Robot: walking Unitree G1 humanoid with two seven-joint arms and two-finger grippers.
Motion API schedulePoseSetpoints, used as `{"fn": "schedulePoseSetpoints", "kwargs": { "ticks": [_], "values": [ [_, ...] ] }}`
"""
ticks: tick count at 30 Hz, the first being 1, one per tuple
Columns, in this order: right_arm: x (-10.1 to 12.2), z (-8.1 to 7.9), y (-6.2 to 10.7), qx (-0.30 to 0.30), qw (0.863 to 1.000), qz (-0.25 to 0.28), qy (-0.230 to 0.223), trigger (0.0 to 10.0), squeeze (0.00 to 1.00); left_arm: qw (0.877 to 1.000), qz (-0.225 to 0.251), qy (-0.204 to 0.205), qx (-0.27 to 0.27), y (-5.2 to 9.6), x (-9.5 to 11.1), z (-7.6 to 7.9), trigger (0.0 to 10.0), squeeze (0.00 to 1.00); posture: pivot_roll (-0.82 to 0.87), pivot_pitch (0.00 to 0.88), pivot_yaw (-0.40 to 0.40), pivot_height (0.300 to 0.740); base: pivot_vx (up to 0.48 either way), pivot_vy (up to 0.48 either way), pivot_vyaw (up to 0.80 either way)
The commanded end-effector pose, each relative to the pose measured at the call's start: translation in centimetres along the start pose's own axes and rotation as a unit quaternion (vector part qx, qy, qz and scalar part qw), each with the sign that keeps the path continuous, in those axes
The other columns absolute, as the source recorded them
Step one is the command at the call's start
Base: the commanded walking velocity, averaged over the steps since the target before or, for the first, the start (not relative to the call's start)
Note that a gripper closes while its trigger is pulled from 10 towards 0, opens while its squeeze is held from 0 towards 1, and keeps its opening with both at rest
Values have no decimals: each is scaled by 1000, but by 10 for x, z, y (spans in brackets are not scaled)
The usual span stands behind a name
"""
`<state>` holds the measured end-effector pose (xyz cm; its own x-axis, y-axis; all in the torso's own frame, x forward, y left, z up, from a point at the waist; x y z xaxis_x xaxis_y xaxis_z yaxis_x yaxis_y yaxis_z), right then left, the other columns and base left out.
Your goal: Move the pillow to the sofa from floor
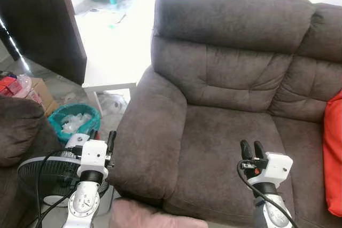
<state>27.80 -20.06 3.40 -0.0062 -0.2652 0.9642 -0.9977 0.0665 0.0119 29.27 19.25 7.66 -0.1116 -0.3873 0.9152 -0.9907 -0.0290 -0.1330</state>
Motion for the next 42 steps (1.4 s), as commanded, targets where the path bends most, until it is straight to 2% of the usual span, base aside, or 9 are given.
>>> {"fn": "schedulePoseSetpoints", "kwargs": {
  "ticks": [1, 19, 42],
  "values": [
    [1, 4, 0, -7, 1000, -5, 3, 10000, 0, 1000, -10, 4, -4, 2, -3, 0, 10000, 0, 100, 0, -63, 740, 0, 0, 0],
    [3, -3, -2, 5, 1000, -26, 5, 10000, 0, 1000, -23, 6, 5, 5, -10, 0, 10000, 0, 103, 14, -74, 642, 0, 0, 0],
    [-7, -11, -4, 20, 998, -54, 3, 10000, 0, 999, -36, 1, 10, 3, -15, -1, 10000, 0, 112, 31, -81, 642, 0, 0, 0]
  ]
}}
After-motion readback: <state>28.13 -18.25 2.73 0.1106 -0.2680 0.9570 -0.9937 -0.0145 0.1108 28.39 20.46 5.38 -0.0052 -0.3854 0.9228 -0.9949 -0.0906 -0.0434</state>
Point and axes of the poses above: a point about 5 cm out from each wrist's last joint towards the gripper, its own y axis pointing back from the gripper into the wrist, its own x axis along the axis of the wrist's last joint, z = x × y, the point moved 4 cm from there along -y, pointing out of the wrist towards the gripper, and after that the axes turned 8 degrees about -y, right-handed, at the moved point
